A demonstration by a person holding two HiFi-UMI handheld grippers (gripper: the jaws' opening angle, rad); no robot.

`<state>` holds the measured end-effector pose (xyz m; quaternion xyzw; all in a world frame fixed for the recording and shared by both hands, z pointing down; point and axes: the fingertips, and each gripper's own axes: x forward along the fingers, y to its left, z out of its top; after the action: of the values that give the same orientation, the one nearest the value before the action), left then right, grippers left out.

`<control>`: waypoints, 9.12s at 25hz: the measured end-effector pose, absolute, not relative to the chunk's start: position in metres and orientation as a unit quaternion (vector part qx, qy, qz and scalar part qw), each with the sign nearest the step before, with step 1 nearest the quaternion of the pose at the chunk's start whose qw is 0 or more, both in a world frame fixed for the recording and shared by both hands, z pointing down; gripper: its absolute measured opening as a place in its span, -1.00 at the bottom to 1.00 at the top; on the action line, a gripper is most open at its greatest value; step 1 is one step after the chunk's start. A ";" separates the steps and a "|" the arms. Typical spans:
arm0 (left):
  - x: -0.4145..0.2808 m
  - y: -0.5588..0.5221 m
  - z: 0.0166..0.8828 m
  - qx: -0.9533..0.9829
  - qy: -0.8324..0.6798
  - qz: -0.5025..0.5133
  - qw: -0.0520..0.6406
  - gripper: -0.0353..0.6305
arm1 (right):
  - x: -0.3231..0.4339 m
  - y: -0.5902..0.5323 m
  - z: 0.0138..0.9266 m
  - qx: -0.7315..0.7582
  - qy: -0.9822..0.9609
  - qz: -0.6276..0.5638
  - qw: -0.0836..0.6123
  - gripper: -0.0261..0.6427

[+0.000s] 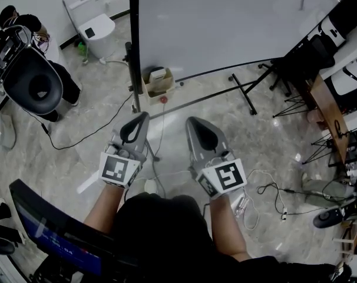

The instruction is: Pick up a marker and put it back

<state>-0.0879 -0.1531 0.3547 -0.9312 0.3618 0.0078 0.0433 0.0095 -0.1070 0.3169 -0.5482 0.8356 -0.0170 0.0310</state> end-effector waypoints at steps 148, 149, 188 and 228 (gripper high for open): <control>-0.070 -0.200 0.341 -0.883 0.466 0.010 0.055 -0.88 | 0.031 -0.178 0.309 -0.495 0.866 0.039 0.051 -0.70; -0.070 -0.201 0.341 -0.884 0.465 0.009 0.056 -0.88 | 0.030 -0.178 0.309 -0.495 0.867 0.039 0.051 -0.70; -0.065 -0.226 0.364 -0.875 0.483 -0.004 0.035 -0.88 | 0.035 -0.226 0.333 -0.478 0.877 0.018 0.038 -0.70; -0.060 -0.253 0.419 -0.853 0.520 -0.040 -0.008 -0.88 | 0.031 -0.311 0.456 -0.458 0.888 -0.034 -0.015 -0.70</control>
<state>-0.0599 -0.2532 0.4187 -0.8533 0.5198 -0.0402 -0.0079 0.0310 -0.3106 0.4563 -0.4583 0.8880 -0.0341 -0.0151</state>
